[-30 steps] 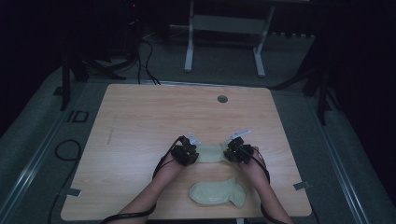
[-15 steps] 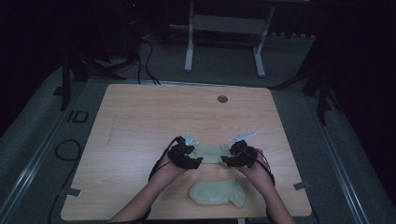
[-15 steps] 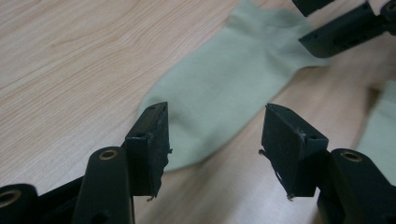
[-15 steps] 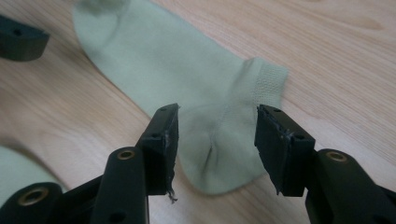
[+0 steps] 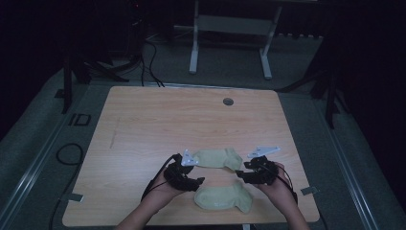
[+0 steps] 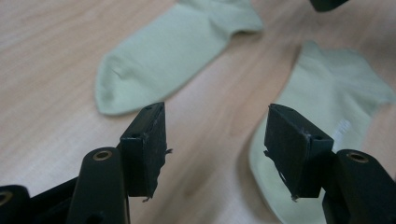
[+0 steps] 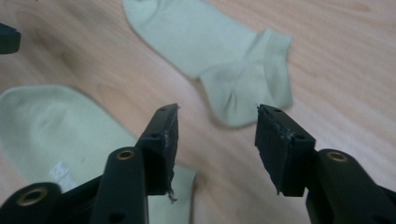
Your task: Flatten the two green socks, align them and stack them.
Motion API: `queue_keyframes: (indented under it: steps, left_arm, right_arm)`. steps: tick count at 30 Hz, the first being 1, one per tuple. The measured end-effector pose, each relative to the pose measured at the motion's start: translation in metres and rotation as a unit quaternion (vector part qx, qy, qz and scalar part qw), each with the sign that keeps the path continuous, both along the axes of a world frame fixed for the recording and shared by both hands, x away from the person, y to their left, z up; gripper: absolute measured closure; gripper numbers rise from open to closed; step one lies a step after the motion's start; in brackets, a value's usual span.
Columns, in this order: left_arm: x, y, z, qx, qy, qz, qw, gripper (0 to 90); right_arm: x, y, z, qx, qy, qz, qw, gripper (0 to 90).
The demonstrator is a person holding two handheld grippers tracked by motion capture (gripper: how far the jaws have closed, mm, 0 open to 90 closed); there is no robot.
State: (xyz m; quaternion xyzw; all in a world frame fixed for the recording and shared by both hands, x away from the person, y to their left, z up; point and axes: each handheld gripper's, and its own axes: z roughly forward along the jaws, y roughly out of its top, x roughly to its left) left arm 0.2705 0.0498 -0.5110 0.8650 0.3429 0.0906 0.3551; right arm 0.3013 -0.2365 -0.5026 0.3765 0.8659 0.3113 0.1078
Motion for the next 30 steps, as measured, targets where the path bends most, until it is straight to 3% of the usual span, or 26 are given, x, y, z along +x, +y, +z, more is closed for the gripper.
queue_keyframes:
  steps: [2, 5, 9, 16, 18, 23, 29, 30]
  left_arm:
    - [-0.008, -0.003, -0.005, 0.016, 0.009, -0.003, 0.9998, 38.5]
    - [-0.012, -0.006, -0.012, 0.022, 0.02, -0.008, 0.9995, 37.8]
    - [-0.019, -0.008, -0.021, 0.038, 0.015, -0.004, 0.9992, 37.8]
    - [-0.026, -0.007, -0.038, 0.027, 0.031, 0.001, 0.9992, 38.6]
    - [-0.027, -0.007, -0.042, 0.024, 0.034, 0.0, 0.9991, 40.4]
    - [-0.031, -0.01, -0.046, 0.036, 0.023, -0.01, 0.999, 45.8]
    - [-0.033, -0.01, -0.045, 0.039, 0.018, -0.021, 0.9989, 58.7]
    - [-0.033, -0.011, -0.046, 0.041, 0.014, -0.021, 0.9988, 64.3]
  right_arm:
    - [-0.01, -0.008, -0.002, 0.001, 0.006, 0.002, 1.0, 51.4]
    - [-0.017, -0.017, -0.006, 0.001, 0.018, -0.001, 0.9998, 55.4]
    - [-0.028, -0.024, -0.017, -0.005, 0.034, 0.003, 0.9994, 58.0]
    - [-0.043, -0.028, -0.038, -0.009, 0.05, -0.005, 0.9987, 58.3]
    - [-0.044, -0.028, -0.039, -0.012, 0.05, -0.002, 0.9986, 59.0]
    - [-0.057, -0.024, -0.042, -0.059, 0.03, 0.0, 0.9978, 63.2]
    - [-0.064, -0.021, -0.042, -0.06, 0.019, 0.002, 0.998, 75.1]
    - [-0.065, -0.021, -0.043, -0.061, 0.019, 0.003, 0.998, 77.3]
